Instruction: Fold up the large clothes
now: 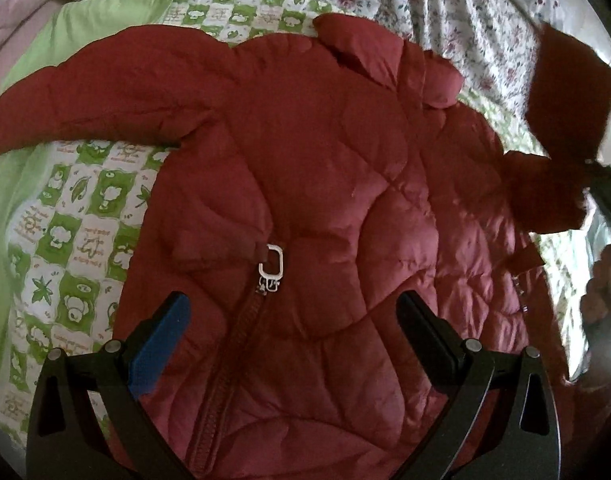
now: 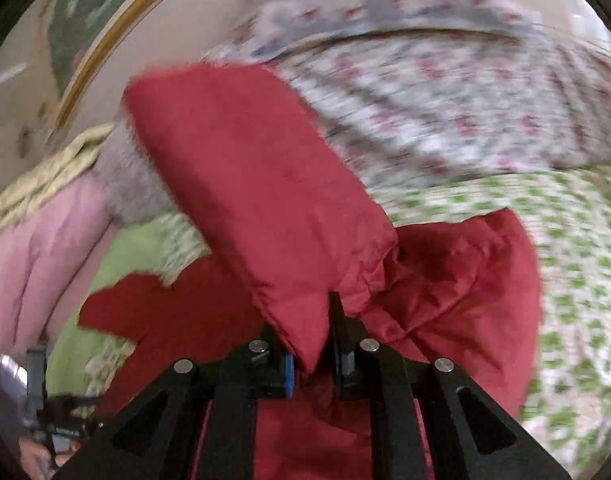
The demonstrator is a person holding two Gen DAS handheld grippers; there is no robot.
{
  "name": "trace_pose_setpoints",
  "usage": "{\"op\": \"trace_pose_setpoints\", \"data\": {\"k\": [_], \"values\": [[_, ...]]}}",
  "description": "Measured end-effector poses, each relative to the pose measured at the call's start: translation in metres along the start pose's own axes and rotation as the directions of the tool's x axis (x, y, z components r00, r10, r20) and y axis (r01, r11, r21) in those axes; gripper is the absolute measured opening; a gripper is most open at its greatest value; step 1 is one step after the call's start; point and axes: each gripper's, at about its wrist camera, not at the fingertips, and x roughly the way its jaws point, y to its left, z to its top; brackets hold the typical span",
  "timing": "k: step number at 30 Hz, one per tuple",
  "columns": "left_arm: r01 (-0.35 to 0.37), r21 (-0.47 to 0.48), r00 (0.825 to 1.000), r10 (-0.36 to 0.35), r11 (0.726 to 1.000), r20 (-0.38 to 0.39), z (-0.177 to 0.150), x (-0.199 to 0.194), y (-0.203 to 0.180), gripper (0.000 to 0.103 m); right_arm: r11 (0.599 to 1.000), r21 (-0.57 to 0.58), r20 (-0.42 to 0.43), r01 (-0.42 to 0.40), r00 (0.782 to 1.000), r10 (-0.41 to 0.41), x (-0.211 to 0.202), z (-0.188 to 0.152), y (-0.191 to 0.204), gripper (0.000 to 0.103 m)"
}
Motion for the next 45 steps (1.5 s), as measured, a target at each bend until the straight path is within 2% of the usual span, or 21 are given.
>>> {"op": "trace_pose_setpoints", "data": {"k": [5,8,12,15,17,20,23,24,25,26,27,28,31,32,34,36,40,45], "values": [[0.103,-0.051,0.995,-0.103,0.993,0.010,0.011,-0.006,0.013,0.103,0.996,-0.083,-0.103,-0.035,0.994,0.026,0.053,-0.022,0.046,0.013],[0.183,-0.087,0.983,-0.182,0.979,0.010,0.023,-0.006,0.021,0.103,0.992,-0.121,-0.151,-0.037,0.988,0.018,0.077,-0.044,0.063,0.013],[0.297,-0.136,0.954,-0.300,0.945,0.000,0.048,0.000,0.030,0.103,0.985,-0.174,-0.206,-0.021,0.978,-0.015,0.109,-0.065,0.082,0.013],[0.351,-0.169,0.934,-0.357,0.921,-0.002,0.073,0.009,0.028,0.103,0.977,-0.211,-0.223,-0.005,0.974,-0.043,0.120,-0.079,0.087,0.016],[0.372,-0.177,0.925,-0.379,0.911,-0.007,0.091,0.018,0.025,0.103,0.974,-0.228,-0.218,-0.005,0.975,-0.046,0.122,-0.083,0.092,0.017],[0.424,-0.207,0.896,-0.442,0.882,-0.049,0.118,0.046,0.018,0.103,0.971,-0.237,-0.206,-0.005,0.978,-0.046,0.121,-0.085,0.095,0.017],[0.452,-0.197,0.876,-0.474,0.870,-0.082,0.138,0.072,0.006,0.103,0.970,-0.241,-0.200,-0.006,0.979,-0.043,0.121,-0.084,0.095,0.018],[0.451,-0.194,0.876,-0.474,0.871,-0.089,0.140,0.076,0.003,0.102,0.970,-0.243,-0.202,-0.010,0.979,-0.041,0.122,-0.085,0.096,0.018],[0.454,-0.189,0.875,-0.476,0.871,-0.092,0.142,0.080,0.001,0.088,0.970,-0.242,-0.202,-0.012,0.979,-0.039,0.122,-0.084,0.096,0.018],[0.470,-0.172,0.867,-0.489,0.866,-0.097,0.144,0.084,-0.004,0.059,0.971,-0.239,-0.202,-0.014,0.979,-0.036,0.122,-0.084,0.095,0.018],[0.477,-0.161,0.862,-0.495,0.864,-0.105,0.144,0.084,-0.008,0.044,0.972,-0.234,-0.201,-0.019,0.979,-0.030,0.122,-0.084,0.094,0.018],[0.478,-0.149,0.862,-0.495,0.865,-0.109,0.145,0.084,-0.011,0.028,0.973,-0.229,-0.204,-0.022,0.979,-0.026,0.122,-0.083,0.093,0.019],[0.444,-0.066,0.890,-0.449,0.893,-0.083,0.144,0.075,-0.019,0.019,0.977,-0.209,-0.215,-0.039,0.977,-0.006,0.120,-0.082,0.090,0.022],[0.431,-0.048,0.898,-0.434,0.901,-0.074,0.145,0.072,-0.019,0.018,0.979,-0.196,-0.224,-0.050,0.975,0.005,0.118,-0.081,0.088,0.024],[0.411,-0.020,0.910,-0.411,0.912,-0.049,0.145,0.064,-0.016,0.017,0.983,-0.173,-0.238,-0.067,0.971,0.025,0.113,-0.079,0.087,0.040],[0.375,0.015,0.927,-0.375,0.927,-0.019,0.146,0.055,-0.009,0.017,0.986,-0.145,-0.233,-0.081,0.971,0.045,0.101,-0.076,0.083,0.047],[0.278,0.110,0.958,-0.284,0.954,0.045,0.145,0.040,-0.002,0.017,0.992,-0.093,-0.192,-0.084,0.979,0.064,0.079,-0.068,0.068,0.051],[0.192,0.198,0.974,-0.211,0.961,0.078,0.143,0.045,0.000,0.017,0.999,0.000,-0.117,0.034,0.993,-0.034,0.066,-0.049,0.020,0.056]]}}
